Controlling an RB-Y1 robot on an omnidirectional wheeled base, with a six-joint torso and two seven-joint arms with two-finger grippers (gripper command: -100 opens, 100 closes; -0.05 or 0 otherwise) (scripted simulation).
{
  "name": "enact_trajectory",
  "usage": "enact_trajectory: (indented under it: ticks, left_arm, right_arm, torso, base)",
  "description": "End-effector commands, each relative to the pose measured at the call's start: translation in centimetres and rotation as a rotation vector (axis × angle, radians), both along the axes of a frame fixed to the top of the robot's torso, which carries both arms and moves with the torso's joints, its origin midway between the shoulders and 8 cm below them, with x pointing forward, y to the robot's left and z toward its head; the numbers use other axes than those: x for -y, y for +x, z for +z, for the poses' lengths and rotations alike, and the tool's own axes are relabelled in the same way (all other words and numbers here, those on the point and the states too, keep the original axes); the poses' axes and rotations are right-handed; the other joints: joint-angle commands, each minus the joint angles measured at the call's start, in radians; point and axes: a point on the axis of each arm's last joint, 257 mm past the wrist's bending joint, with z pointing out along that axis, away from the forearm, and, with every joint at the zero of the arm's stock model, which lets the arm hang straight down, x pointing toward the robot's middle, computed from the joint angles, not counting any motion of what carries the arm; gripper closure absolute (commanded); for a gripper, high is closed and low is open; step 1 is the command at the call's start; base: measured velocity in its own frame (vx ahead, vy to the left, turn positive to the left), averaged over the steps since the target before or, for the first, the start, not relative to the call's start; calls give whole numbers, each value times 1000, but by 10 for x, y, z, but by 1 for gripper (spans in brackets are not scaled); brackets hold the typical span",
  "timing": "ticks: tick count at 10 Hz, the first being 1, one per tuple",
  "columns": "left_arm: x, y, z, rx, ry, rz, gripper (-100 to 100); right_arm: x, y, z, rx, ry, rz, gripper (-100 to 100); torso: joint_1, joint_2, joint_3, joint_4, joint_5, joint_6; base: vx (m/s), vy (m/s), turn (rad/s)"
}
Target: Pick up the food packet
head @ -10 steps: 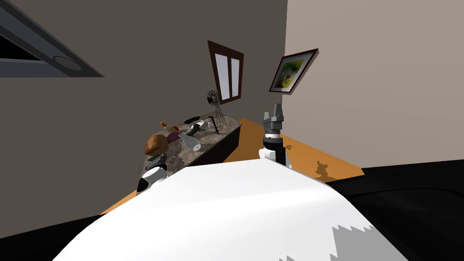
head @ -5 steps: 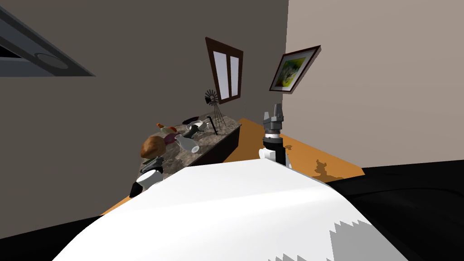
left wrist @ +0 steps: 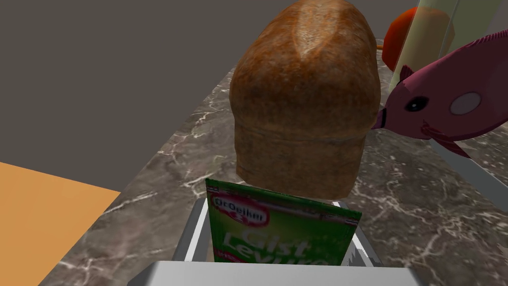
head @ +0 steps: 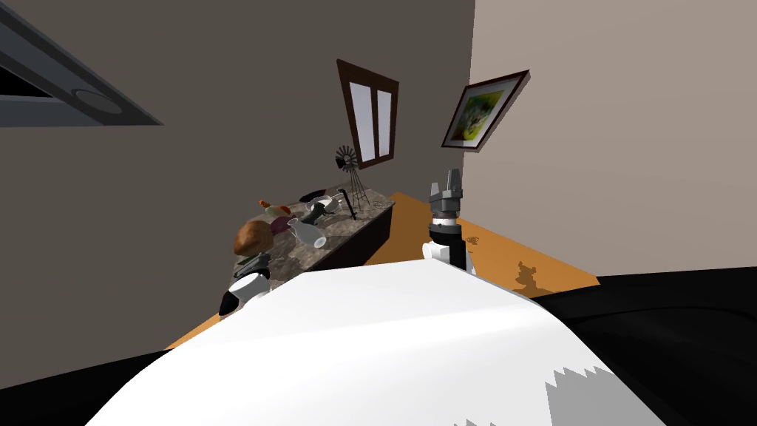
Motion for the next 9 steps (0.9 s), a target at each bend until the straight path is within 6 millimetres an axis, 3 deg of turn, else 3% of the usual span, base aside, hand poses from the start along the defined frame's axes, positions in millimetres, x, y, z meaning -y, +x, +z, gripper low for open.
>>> enact_trajectory:
  ticks: [1,2,3,4,5,7,9]
  left_arm:
    - [5,13,-9,1,-17,3,100]
    - [17,42,-9,13,-21,-12,100]
    - [22,48,-20,8,-42,-12,100]
    - [33,73,-19,15,-40,-26,100]
    - [37,72,-33,3,-66,-19,100]
    - [52,96,-29,1,-58,-68,100]
    - [39,81,-28,10,-60,-28,100]
  right_arm:
    - [0,0,0,0,0,0,0]
    - [0,0,0,0,0,0,0]
    - [0,0,0,0,0,0,0]
    - [0,0,0,0,0,0,0]
    - [0,0,0,0,0,0,0]
    - [0,0,0,0,0,0,0]
    - [0,0,0,0,0,0,0]
  torso:
    - [0,0,0,0,0,0]
    - [2,2,1,0,2,-1]
    - [5,4,2,0,5,-1]
    - [7,4,1,-2,8,-3]
    - [9,4,0,-3,12,-2]
    - [10,0,-3,-7,19,-4]
    - [9,-4,-6,-8,21,-1]
  base:
    - [-100,40,42]
    - [-147,43,108]
    - [-112,44,47]
    - [-108,50,116]
    - [-75,31,30]
    - [-17,11,25]
    - [9,-7,-26]
